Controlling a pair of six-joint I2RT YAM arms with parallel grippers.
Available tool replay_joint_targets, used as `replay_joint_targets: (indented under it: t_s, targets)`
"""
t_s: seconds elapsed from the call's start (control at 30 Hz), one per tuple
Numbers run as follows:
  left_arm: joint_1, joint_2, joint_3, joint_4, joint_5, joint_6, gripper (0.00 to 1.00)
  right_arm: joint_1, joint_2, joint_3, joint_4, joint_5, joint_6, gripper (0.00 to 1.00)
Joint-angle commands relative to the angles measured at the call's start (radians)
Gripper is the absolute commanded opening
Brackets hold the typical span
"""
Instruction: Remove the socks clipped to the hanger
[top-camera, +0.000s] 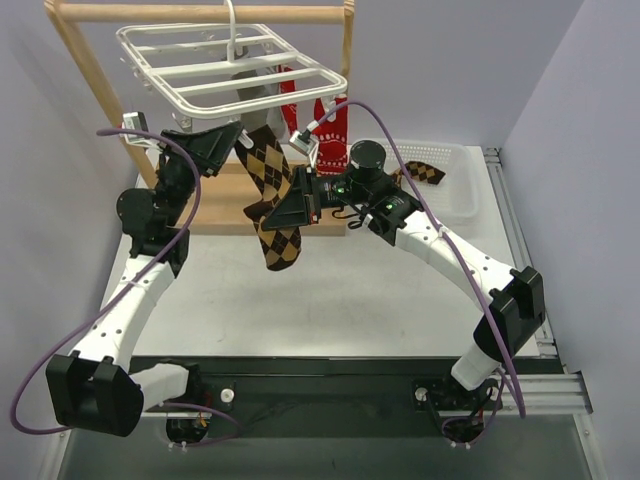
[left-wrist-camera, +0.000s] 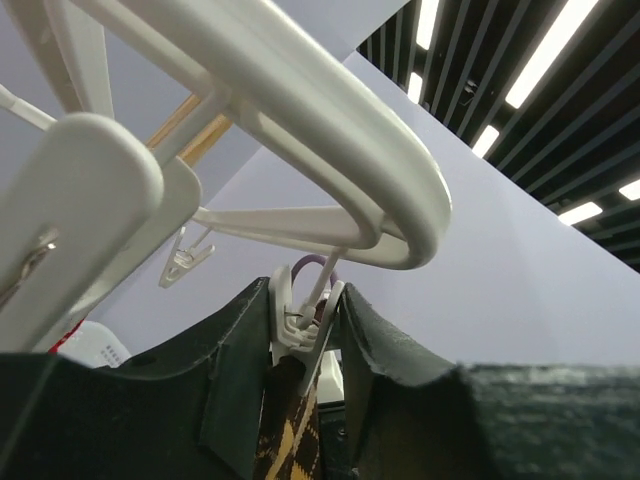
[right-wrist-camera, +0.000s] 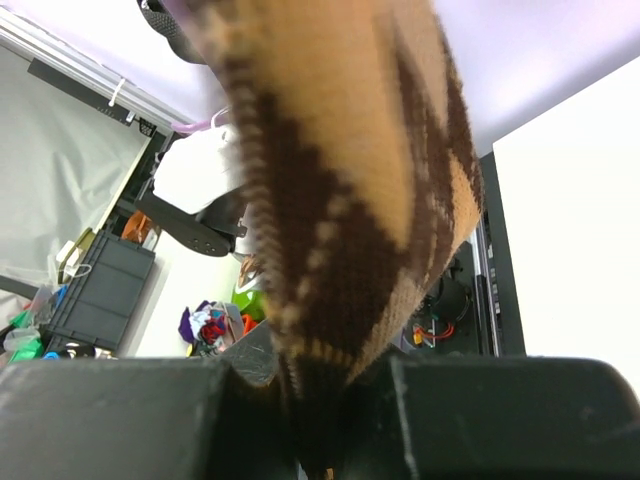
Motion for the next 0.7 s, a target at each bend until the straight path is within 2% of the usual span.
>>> replay_joint_targets:
  t_s: [0.0, 0.03, 0.1, 0.23, 0.27, 0.4, 0.53, 0.6, 0.67]
  targets:
    - [-0.004, -0.038, 0.011, 0.042, -0.007, 0.010, 0.36, 0.009, -0.037, 0.007, 0.069, -0.023, 0.005, 0.00]
    - [-0.004, -0.035, 0.014, 0.035, -0.007, 0.010, 0.26, 0.009, -0.037, 0.006, 0.072, -0.023, 0.005, 0.00]
    - [-0.004, -0.037, 0.017, 0.014, -0.009, 0.010, 0.21, 0.011, -0.035, 0.003, 0.072, -0.022, 0.007, 0.00]
    - [-0.004, -0.048, 0.020, -0.050, -0.018, 0.028, 0.02, 0.011, -0.034, -0.002, 0.069, -0.013, 0.003, 0.00]
    - [-0.004, -0.054, 0.022, -0.069, -0.024, 0.044, 0.00, 0.009, -0.034, -0.002, 0.068, -0.011, 0.003, 0.00]
    - [-0.004, -0.078, 0.026, -0.129, -0.030, 0.081, 0.00, 0.004, -0.051, -0.005, -0.009, 0.018, -0.067, 0.00]
    - [-0.004, -0.103, 0.046, -0.216, -0.046, 0.156, 0.00, 0.001, -0.103, 0.001, -0.284, 0.099, -0.248, 0.00]
    - [-0.004, -0.114, 0.049, -0.250, -0.049, 0.174, 0.00, -0.014, -0.123, -0.010, -0.369, 0.137, -0.308, 0.00]
    - [-0.004, -0.120, 0.049, -0.273, -0.050, 0.185, 0.00, -0.035, -0.146, -0.031, -0.385, 0.144, -0.317, 0.00]
